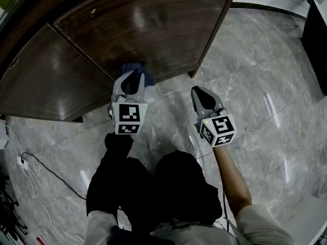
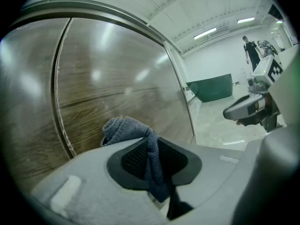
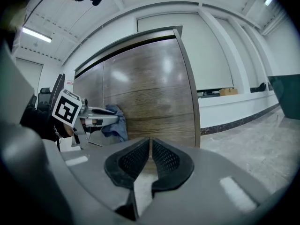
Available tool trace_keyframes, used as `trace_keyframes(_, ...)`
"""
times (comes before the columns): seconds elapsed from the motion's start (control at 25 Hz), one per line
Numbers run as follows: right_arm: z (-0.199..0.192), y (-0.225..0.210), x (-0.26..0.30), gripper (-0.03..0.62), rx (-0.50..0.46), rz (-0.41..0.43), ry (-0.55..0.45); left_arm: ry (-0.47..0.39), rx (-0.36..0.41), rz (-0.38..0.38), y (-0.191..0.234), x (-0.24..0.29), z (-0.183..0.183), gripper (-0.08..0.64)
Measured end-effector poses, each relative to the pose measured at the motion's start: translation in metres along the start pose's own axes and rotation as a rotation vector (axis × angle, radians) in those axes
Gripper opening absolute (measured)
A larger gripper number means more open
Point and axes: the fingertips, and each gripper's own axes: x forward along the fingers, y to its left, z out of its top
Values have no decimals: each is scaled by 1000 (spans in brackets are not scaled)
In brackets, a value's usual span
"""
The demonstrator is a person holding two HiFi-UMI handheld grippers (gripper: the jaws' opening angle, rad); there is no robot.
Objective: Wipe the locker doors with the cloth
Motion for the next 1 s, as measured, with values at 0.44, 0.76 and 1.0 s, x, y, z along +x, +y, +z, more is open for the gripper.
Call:
trace_keyframes(0.44, 0, -7, -6, 25, 9, -12, -5, -160, 5, 58, 26, -20, 99, 67)
trace_keyframes(0.76, 2, -10, -10, 25, 10, -15, -6, -262, 39, 94, 47, -38, 166, 67)
trace_keyframes(1.0, 1, -10, -12, 25, 16, -14, -4, -314, 53, 112, 57, -47, 197, 67)
